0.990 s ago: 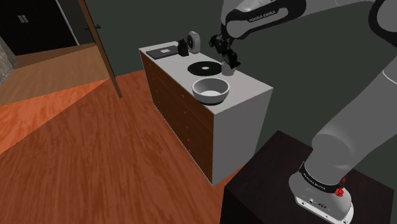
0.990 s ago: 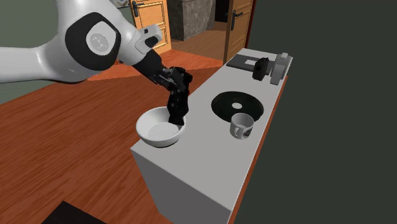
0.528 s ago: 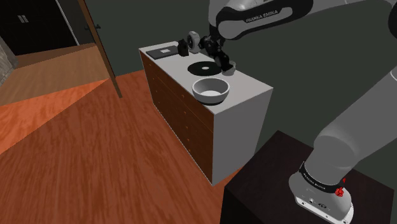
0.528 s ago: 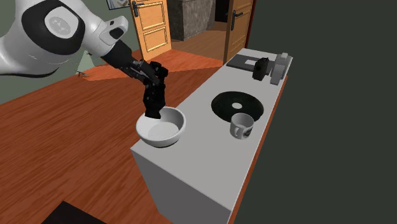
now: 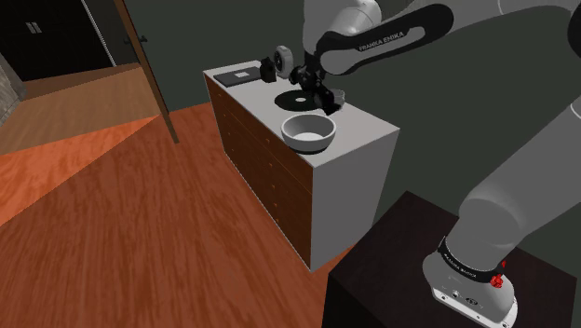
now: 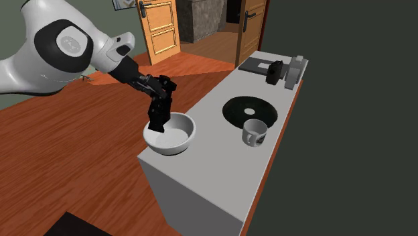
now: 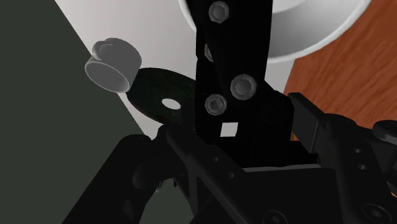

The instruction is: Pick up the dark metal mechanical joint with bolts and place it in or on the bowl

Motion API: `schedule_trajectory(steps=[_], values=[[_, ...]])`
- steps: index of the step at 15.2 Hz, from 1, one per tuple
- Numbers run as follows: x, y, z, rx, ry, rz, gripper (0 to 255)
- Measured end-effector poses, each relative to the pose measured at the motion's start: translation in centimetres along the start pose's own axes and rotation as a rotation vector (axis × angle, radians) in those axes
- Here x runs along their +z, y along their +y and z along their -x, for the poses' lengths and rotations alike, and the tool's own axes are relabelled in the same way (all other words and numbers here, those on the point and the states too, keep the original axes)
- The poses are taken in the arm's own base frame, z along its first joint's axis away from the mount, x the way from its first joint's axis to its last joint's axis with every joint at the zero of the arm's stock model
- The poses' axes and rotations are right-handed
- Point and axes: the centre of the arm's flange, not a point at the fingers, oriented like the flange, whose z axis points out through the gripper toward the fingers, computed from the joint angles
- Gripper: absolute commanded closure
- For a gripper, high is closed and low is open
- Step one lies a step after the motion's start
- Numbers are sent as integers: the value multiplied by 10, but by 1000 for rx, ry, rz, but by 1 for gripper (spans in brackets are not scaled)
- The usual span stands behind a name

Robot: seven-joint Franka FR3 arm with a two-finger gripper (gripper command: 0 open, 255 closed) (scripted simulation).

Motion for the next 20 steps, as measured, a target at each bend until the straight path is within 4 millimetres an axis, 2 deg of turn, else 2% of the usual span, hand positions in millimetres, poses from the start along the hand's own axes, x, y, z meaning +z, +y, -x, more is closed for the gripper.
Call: schedule_trajectory(steps=[11, 17, 18, 20], values=[[47, -16, 29, 0, 0, 0, 255], [50, -16, 31, 0, 0, 0, 255], [50, -16, 31, 0, 0, 0, 0], [49, -16, 31, 0, 1, 0, 0]])
